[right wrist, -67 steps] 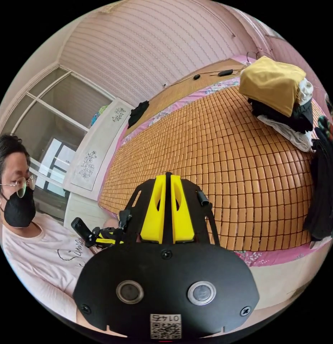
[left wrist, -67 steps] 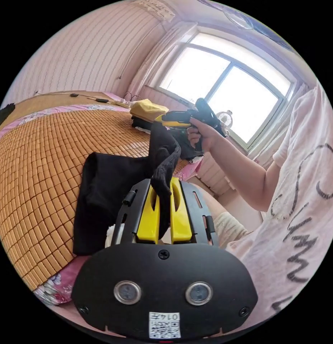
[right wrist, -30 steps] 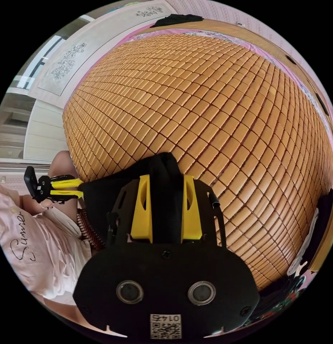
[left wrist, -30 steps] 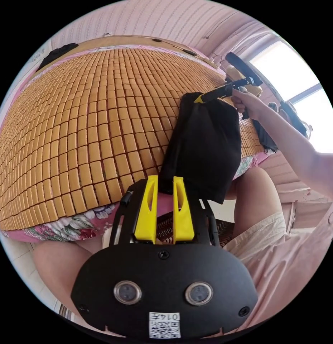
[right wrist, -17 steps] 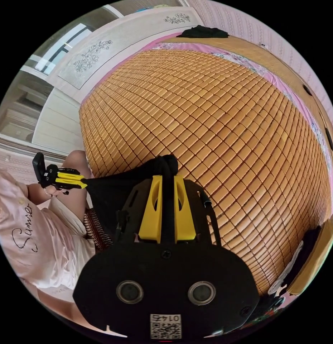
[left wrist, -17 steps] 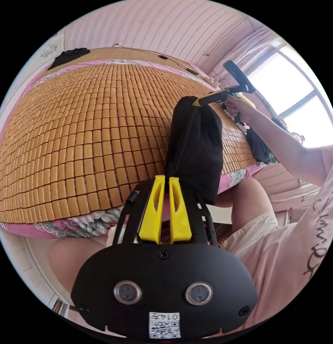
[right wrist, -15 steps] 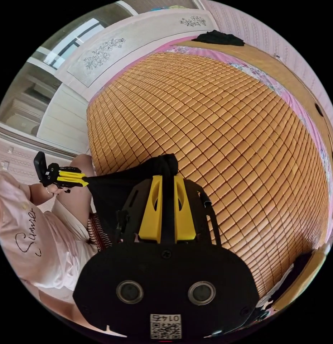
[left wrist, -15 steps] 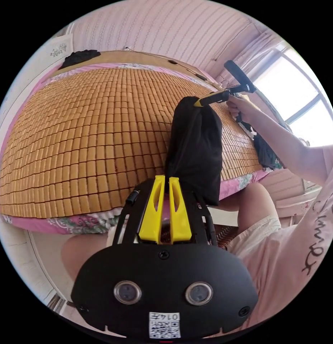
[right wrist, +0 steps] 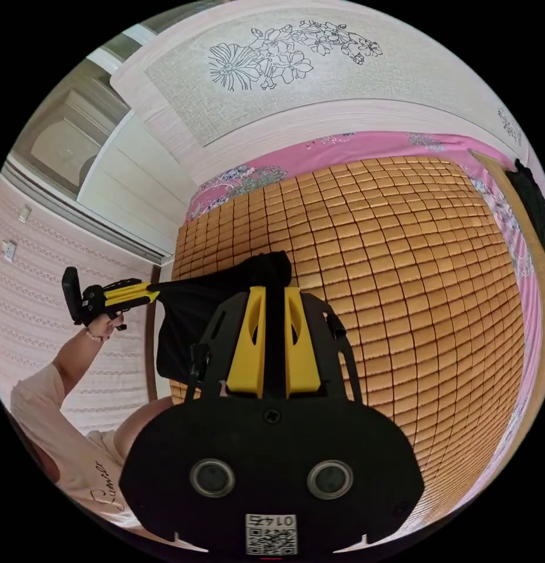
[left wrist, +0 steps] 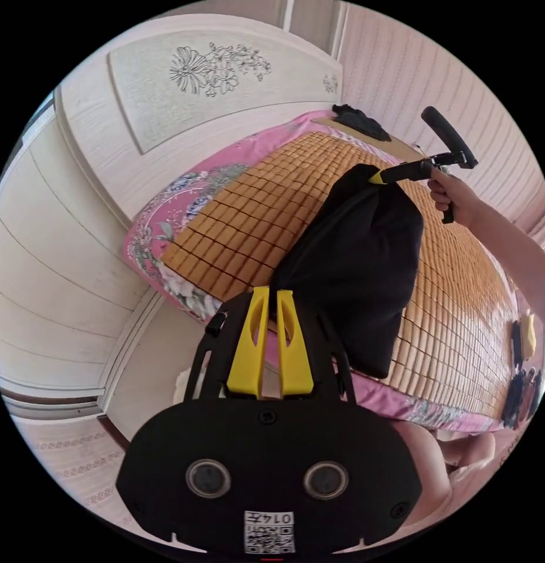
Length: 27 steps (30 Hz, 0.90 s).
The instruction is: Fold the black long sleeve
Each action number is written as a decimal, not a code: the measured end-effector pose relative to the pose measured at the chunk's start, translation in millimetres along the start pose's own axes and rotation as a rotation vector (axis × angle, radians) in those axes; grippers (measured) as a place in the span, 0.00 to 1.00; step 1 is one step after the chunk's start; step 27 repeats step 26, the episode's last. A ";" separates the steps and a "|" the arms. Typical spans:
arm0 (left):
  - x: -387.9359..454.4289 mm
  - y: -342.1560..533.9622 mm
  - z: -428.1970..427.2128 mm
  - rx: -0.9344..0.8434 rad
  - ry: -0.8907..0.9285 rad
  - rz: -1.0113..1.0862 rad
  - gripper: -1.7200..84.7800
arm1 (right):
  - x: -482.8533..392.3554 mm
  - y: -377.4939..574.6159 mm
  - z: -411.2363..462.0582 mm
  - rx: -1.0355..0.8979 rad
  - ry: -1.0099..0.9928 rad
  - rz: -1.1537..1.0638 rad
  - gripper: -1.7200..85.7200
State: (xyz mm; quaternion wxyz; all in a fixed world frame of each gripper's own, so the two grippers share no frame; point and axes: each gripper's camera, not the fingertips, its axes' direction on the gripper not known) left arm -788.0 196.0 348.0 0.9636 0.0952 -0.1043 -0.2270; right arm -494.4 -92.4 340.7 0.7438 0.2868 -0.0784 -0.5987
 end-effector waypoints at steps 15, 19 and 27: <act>37.8 92.1 -148.9 0.186 -0.100 0.063 0.06 | -121.6 278.4 -159.2 0.259 0.350 0.091 0.12; 150.7 117.4 -190.5 0.256 0.051 0.290 0.05 | -207.8 497.4 -238.9 0.145 0.544 0.316 0.14; 433.1 144.1 -261.6 0.330 0.683 0.811 0.07 | -386.2 804.2 -390.6 0.171 1.019 0.830 0.14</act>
